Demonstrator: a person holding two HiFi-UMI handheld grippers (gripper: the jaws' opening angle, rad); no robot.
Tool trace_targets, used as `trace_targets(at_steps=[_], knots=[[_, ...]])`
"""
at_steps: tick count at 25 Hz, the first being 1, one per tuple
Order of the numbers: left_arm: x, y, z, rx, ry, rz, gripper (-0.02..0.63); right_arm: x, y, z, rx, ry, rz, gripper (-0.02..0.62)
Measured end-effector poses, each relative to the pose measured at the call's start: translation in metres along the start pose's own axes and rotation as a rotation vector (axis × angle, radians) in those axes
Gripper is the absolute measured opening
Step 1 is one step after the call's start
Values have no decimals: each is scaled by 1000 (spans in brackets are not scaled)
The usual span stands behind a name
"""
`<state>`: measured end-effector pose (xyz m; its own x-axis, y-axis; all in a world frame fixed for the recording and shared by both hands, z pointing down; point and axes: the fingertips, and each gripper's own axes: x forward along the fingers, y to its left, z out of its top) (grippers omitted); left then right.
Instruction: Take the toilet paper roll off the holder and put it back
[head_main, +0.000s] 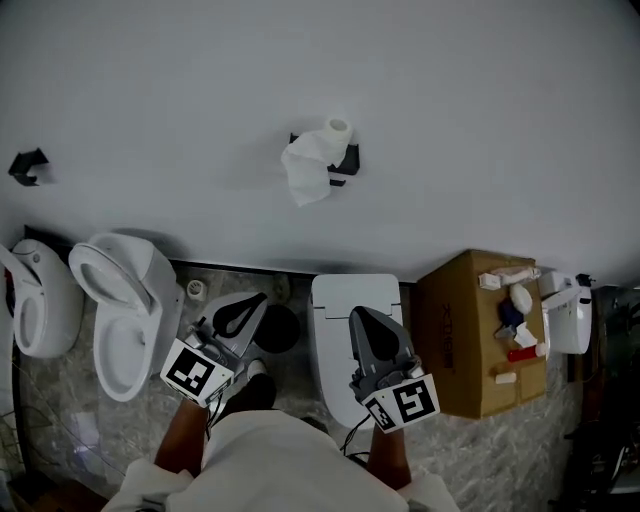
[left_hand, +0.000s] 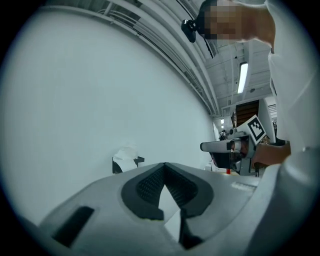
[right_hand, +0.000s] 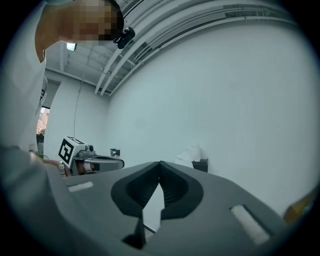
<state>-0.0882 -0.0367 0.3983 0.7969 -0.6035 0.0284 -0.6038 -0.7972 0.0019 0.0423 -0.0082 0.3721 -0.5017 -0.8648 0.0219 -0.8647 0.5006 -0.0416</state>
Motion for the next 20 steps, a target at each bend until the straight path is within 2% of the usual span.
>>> trace_targets(at_steps=[7, 11, 20], knots=[[33, 53, -1, -23, -7, -33, -2, 54, -23, -4, 0, 30, -35, 7], [53, 57, 6, -31, -23, -42, -2, 70, -39, 2, -6, 16, -27, 8], [78, 68, 19, -22, -35, 3, -2, 93, -65, 17, -26, -14, 26, 8]])
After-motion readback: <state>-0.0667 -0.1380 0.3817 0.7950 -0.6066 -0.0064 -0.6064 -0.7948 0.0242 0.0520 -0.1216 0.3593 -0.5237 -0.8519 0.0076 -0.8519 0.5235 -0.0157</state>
